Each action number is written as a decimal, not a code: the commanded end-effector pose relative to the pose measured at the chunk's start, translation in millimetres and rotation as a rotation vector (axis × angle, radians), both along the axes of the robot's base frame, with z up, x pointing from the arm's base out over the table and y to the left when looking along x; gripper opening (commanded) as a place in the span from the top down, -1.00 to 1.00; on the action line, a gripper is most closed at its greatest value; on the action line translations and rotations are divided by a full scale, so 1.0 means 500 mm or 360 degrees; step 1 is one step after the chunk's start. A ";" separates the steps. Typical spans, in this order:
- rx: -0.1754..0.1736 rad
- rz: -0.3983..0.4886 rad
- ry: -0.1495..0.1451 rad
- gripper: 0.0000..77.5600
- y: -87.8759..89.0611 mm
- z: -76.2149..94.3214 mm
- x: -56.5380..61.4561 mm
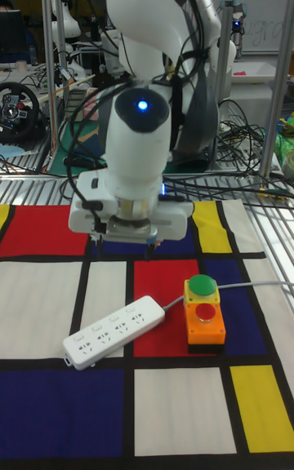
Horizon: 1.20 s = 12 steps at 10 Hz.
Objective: Turn off the power strip by pressing the button
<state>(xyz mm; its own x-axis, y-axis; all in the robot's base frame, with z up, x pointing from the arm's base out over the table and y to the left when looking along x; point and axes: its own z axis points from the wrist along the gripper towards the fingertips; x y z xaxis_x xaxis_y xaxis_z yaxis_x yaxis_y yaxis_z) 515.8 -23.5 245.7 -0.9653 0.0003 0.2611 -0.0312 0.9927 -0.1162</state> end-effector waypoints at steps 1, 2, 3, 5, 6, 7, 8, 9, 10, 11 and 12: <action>0.0006 -0.0007 -0.0078 -1.00 0.009 0.016 0.003; 0.0016 -0.0004 -0.0113 -1.00 -0.002 0.028 0.005; 0.0029 -0.0003 -0.0113 -1.00 -0.009 0.034 0.008; 0.0062 -0.0004 -0.0108 -1.00 -0.023 0.046 0.012; 0.0082 -0.0018 -0.0109 -1.00 -0.027 0.051 0.011; 0.0110 -0.0041 -0.0111 -1.00 -0.029 0.054 0.009; 0.0119 -0.0051 -0.0111 -1.00 -0.027 0.058 0.008; 0.0114 -0.0061 -0.0110 -1.00 -0.022 0.060 0.007; 0.0112 -0.0065 -0.0110 -1.00 -0.021 0.062 0.006; 0.0109 -0.0077 -0.0112 -1.00 -0.013 0.071 0.002; 0.0106 -0.0079 -0.0112 -1.00 -0.009 0.077 0.001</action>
<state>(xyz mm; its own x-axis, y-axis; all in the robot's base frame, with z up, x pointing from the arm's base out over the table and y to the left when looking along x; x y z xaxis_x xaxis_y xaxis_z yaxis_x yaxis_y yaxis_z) 516.9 -30.4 279.7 -0.9800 0.0305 0.1964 0.0214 0.9986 -0.0483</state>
